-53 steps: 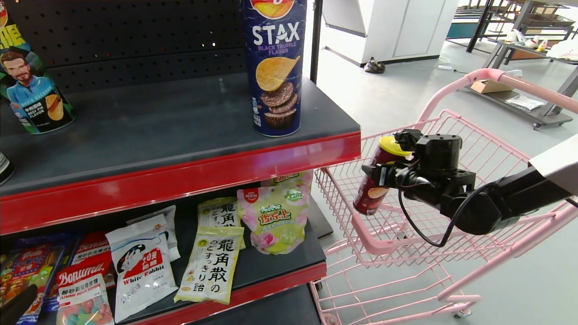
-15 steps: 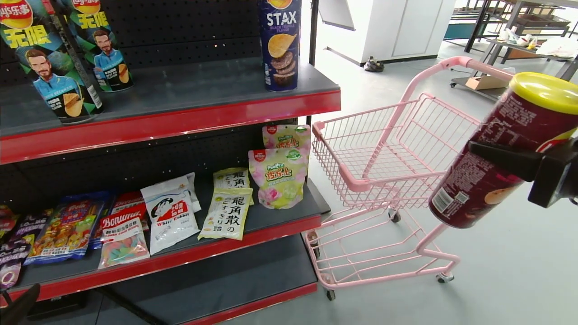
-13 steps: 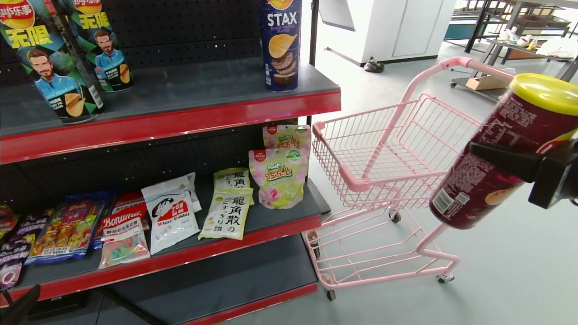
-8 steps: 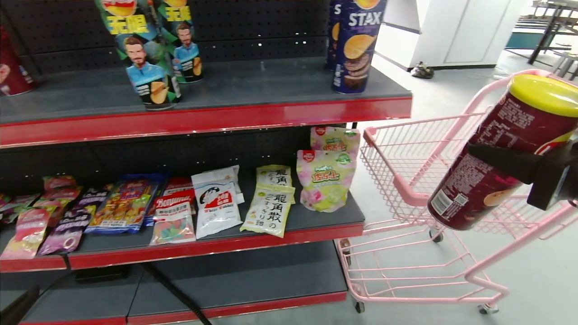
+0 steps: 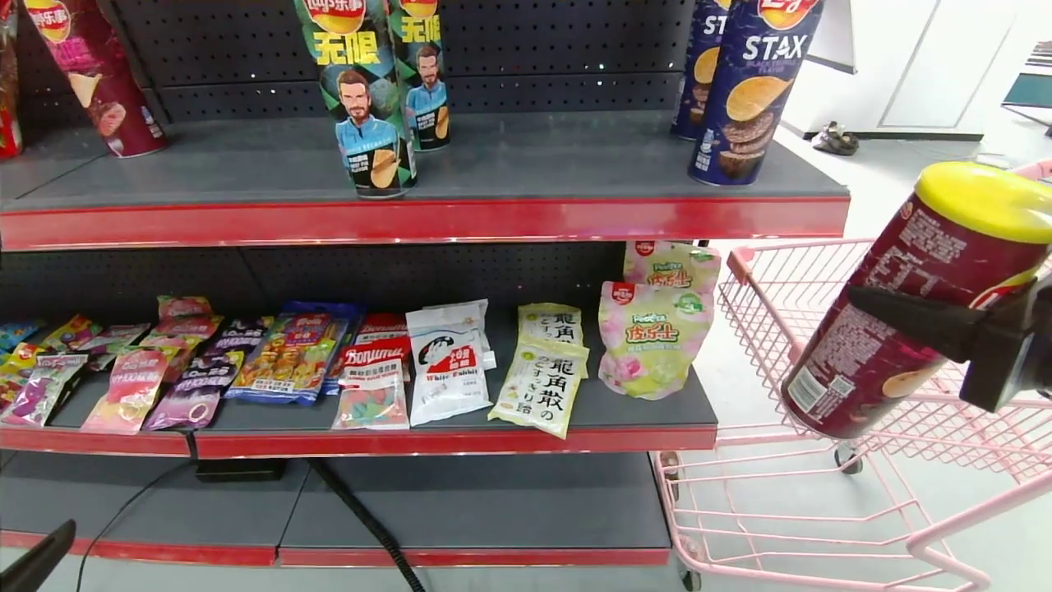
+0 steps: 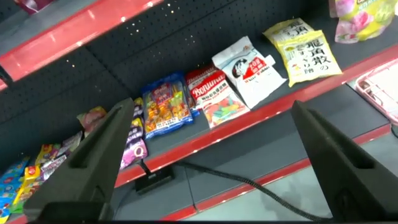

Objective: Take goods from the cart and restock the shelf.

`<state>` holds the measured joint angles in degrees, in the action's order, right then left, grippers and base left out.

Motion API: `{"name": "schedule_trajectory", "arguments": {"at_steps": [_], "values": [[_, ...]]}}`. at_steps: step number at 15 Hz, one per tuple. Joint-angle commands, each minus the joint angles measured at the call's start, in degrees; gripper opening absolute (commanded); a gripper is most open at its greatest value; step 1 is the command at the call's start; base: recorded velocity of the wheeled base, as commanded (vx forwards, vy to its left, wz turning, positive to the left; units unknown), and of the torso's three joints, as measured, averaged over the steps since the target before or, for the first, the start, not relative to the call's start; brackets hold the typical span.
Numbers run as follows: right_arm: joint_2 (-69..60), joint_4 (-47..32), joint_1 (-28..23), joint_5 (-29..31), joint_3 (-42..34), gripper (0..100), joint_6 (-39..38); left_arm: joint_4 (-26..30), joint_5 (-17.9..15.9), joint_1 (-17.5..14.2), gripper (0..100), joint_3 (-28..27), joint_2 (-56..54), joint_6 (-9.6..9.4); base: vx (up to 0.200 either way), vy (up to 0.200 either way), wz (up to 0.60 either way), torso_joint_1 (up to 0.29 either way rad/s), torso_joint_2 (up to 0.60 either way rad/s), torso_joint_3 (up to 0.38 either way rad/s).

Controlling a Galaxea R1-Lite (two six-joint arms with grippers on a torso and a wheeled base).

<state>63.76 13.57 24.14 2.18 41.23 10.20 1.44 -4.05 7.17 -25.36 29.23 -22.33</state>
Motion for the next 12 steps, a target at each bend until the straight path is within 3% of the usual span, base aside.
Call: {"name": "schedule_trajectory", "arguments": {"at_steps": [1,5,12], "values": [[-1.8,0.0,3.1,0.1,-0.5,0,0.0,0.0,0.0,0.0,100,0.0,0.1,0.01,0.000,0.000,0.00,0.076,-0.37,-0.286],[-2.2,0.0,7.4,0.2,-0.4,0,0.8,0.1,0.0,0.0,100,0.1,0.4,0.10,0.000,0.000,0.00,0.121,-0.46,-0.348],[-2.1,0.0,8.0,0.1,-1.2,0,1.0,0.1,0.1,0.0,100,0.1,0.3,0.10,0.000,0.000,0.00,0.173,-0.54,-0.374]]}}
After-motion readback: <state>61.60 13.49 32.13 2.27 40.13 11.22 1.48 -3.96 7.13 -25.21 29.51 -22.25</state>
